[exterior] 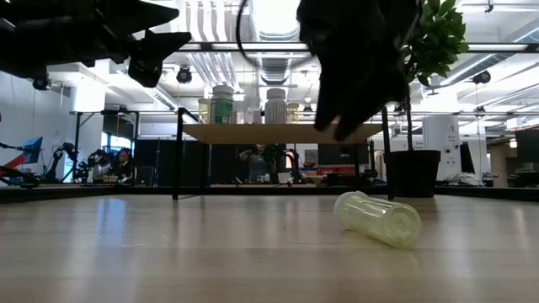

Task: Pick and place medicine bottles onto shelf by color
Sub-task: Put the yellow pill bottle on the shelf

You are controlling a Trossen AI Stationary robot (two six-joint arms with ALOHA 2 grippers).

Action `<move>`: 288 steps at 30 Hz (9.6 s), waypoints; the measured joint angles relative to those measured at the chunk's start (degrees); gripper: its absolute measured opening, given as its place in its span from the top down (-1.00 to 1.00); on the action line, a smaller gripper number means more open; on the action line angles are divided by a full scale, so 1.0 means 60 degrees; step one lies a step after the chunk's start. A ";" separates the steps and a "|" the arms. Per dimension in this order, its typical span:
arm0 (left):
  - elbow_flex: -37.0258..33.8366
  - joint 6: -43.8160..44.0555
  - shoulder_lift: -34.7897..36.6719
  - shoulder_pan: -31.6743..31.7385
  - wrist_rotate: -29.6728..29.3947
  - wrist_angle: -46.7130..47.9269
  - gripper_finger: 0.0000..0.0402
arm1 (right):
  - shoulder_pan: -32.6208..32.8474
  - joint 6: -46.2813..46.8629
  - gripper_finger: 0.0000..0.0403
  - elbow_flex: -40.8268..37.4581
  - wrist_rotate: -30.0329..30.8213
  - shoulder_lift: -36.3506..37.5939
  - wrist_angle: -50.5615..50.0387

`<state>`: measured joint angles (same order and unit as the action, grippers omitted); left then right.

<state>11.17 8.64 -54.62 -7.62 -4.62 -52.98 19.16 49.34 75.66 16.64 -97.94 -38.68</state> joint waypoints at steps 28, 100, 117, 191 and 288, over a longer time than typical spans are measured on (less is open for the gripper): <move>0.0086 0.0483 -0.0391 -0.0007 -0.0004 -0.0013 0.09 | 0.0418 0.3613 -0.23 -0.0180 -0.3785 -0.1496 0.1400; 0.0099 0.0245 -0.0391 0.0000 0.0171 -0.0014 0.09 | -0.1256 -1.0452 0.50 -0.5624 0.6132 0.0595 1.7368; 0.0133 0.0182 -0.0377 0.0000 0.0168 -0.0023 0.09 | -0.2174 -1.1250 0.50 -0.6420 0.5915 -0.0730 2.1463; 0.0283 -0.0510 -0.0300 0.0029 0.0160 -0.0090 0.09 | -0.4012 -1.0175 0.01 -0.6099 0.7069 -0.0719 1.8925; 0.0265 -0.0258 -0.0304 0.0026 0.0222 -0.0072 0.09 | -0.1164 -1.0991 0.95 -0.5152 0.8367 0.0649 1.6463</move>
<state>12.75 7.10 -56.45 -7.46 -3.29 -53.41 12.17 -16.61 44.75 66.84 -94.05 60.10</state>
